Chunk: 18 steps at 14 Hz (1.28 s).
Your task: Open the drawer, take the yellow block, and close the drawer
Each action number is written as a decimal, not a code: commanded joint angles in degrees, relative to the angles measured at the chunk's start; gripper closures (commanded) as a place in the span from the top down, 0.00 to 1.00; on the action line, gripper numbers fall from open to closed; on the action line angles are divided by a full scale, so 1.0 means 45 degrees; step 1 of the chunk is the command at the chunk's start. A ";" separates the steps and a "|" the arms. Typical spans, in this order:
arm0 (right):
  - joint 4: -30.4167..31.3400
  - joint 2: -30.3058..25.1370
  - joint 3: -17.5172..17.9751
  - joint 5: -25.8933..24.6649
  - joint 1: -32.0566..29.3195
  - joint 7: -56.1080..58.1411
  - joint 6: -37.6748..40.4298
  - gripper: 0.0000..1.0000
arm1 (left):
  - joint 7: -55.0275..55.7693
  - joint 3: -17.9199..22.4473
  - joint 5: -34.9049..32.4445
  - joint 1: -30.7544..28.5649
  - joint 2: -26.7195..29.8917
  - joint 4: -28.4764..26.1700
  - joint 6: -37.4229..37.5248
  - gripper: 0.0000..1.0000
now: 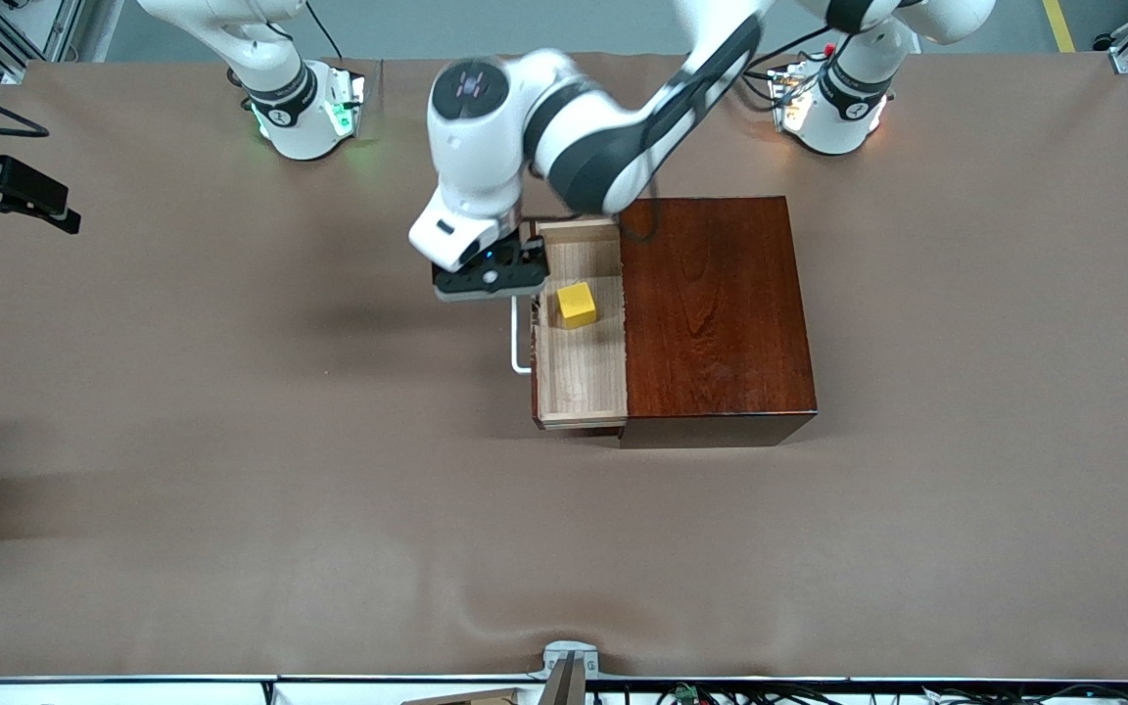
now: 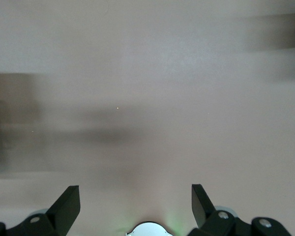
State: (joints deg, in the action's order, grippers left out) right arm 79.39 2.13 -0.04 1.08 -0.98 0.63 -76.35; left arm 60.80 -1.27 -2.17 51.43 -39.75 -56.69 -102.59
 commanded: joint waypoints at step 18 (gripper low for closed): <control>-0.0162 0.1323 0.0166 0.1400 0.2284 -0.7889 -0.0690 1.00 | -0.8253 -0.0050 -0.0006 -0.7206 0.8734 -0.5797 0.5533 1.00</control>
State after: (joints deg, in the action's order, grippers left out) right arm 79.31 7.34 1.01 6.57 7.05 -30.18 -79.57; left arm 27.71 -0.89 -2.18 22.09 -4.91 -76.10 -76.38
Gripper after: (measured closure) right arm 0.000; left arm 0.000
